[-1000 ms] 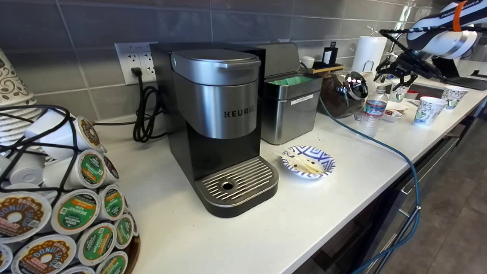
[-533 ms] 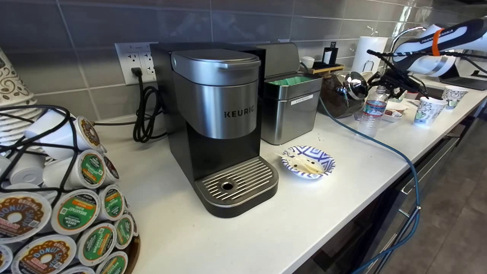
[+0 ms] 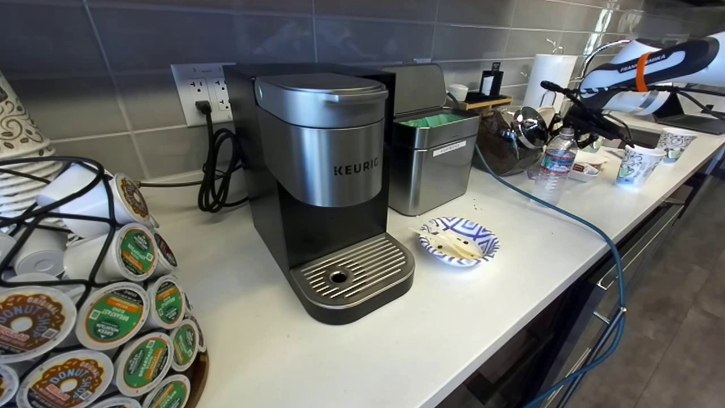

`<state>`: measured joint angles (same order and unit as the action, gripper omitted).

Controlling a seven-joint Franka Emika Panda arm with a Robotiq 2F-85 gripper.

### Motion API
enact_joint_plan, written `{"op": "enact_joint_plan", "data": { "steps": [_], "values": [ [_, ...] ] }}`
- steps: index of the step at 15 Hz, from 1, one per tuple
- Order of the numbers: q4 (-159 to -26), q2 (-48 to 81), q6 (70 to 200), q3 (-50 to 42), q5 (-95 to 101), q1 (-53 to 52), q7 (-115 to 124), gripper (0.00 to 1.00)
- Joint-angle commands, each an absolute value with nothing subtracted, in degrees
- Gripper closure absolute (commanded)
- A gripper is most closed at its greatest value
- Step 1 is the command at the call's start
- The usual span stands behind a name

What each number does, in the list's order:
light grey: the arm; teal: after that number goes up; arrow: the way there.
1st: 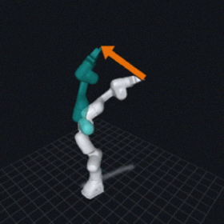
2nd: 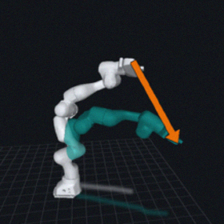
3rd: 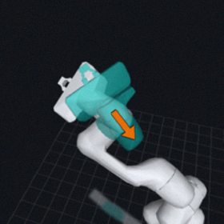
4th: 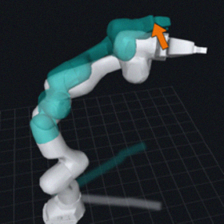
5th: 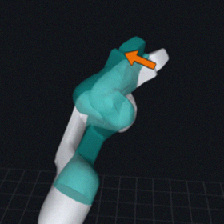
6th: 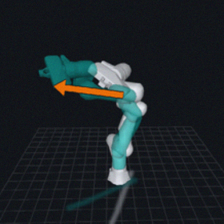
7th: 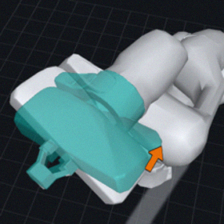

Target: Use the tissue to wipe the counter

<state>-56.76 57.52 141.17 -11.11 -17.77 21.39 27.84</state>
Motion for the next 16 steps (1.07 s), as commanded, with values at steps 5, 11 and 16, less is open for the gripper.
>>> {"op": "enact_joint_plan", "data": {
  "steps": [5, 11, 16],
  "values": [
    [-53.0, 59.5, 136.7, -12.1, -17.1, 21.6, 30.0, 0.99],
    [-62.5, 50.3, 138.8, -11.7, -18.1, 21.4, 25.6, 1.0],
    [-74.4, 38.0, 140.3, -4.4, -24.4, 24.0, 10.0, 1.0]
  ]
}}
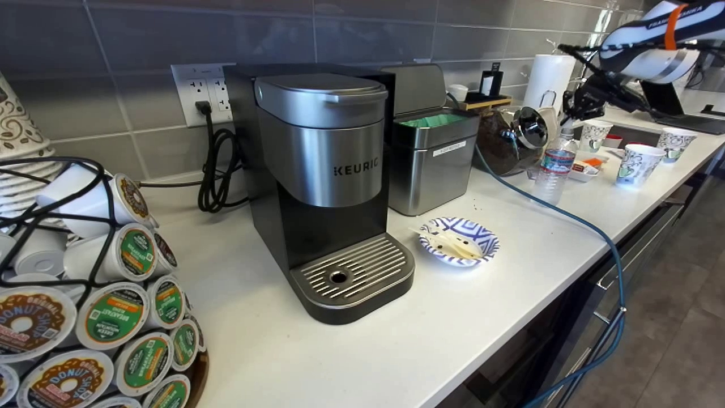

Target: Use the tissue to wipe the counter

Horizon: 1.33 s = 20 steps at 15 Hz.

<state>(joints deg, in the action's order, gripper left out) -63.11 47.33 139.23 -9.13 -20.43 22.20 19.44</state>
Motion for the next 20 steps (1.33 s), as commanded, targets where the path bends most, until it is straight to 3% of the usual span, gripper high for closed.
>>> {"op": "enact_joint_plan", "data": {
  "steps": [1, 9, 10, 20],
  "values": [
    [-76.7, 35.6, 139.9, -2.8, -26.2, 24.8, 6.4, 1.0],
    [-96.7, 17.5, 141.9, 1.9, -40.4, 27.4, -11.5, 1.0],
    [-87.9, 24.0, 139.0, -0.7, -36.9, 25.1, -7.7, 0.99],
    [-101.8, 12.1, 142.3, -2.2, -38.7, 21.4, -15.5, 1.0]
  ]
}}
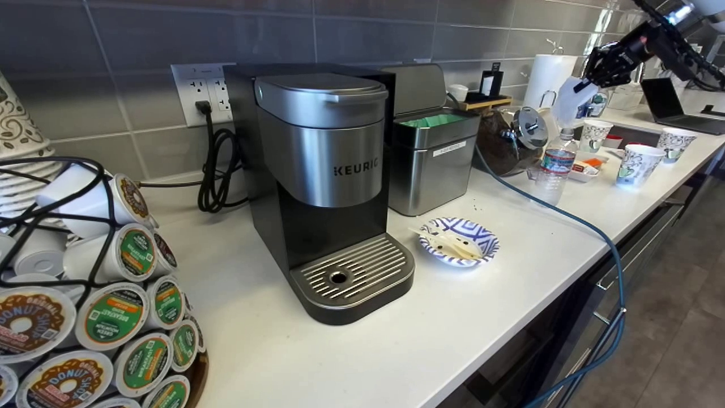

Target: Use the tissue to wipe the counter

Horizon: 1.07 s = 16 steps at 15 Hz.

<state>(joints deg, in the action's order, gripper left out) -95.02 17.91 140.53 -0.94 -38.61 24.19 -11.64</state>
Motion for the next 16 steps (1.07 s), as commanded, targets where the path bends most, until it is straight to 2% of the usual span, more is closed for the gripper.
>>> {"op": "enact_joint_plan", "data": {
  "steps": [1, 10, 14, 16],
  "values": [
    [-104.0, 9.9, 141.7, -2.1, -38.7, 20.7, -17.5, 1.0],
    [-122.2, -11.9, 141.2, -2.6, -40.6, 8.8, -38.3, 1.0],
    [-121.9, -13.4, 137.3, -4.8, -45.8, 1.3, -46.9, 1.0],
    [-120.8, -12.8, 139.1, -4.5, -42.7, 1.5, -42.9, 0.99]
  ]
}}
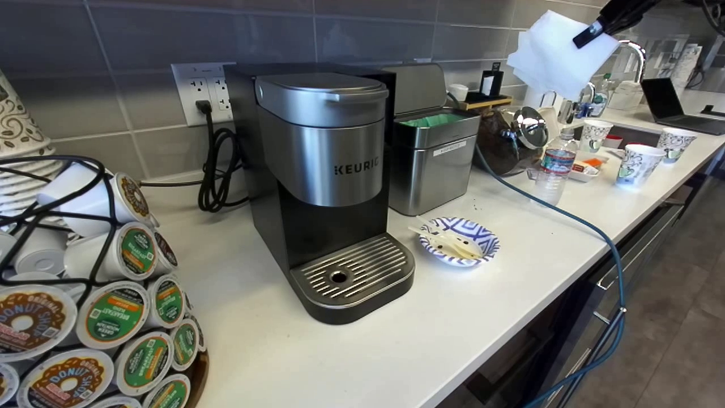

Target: Use the tissue to wipe the counter

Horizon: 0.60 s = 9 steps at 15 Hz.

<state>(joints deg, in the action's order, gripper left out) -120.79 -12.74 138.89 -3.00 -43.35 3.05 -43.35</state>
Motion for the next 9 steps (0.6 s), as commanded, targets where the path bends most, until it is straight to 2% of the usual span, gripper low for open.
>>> {"op": "enact_joint_plan", "data": {
  "steps": [1, 5, 9],
  "values": [
    [-120.8, -12.7, 139.0, -4.5, -43.4, 0.8, -43.7, 0.99],
    [-120.3, -11.3, 138.2, -3.6, -40.1, 0.7, -42.2, 1.0],
    [-121.4, -9.2, 130.7, -1.7, -35.6, -1.8, -39.0, 1.0]
  ]
}}
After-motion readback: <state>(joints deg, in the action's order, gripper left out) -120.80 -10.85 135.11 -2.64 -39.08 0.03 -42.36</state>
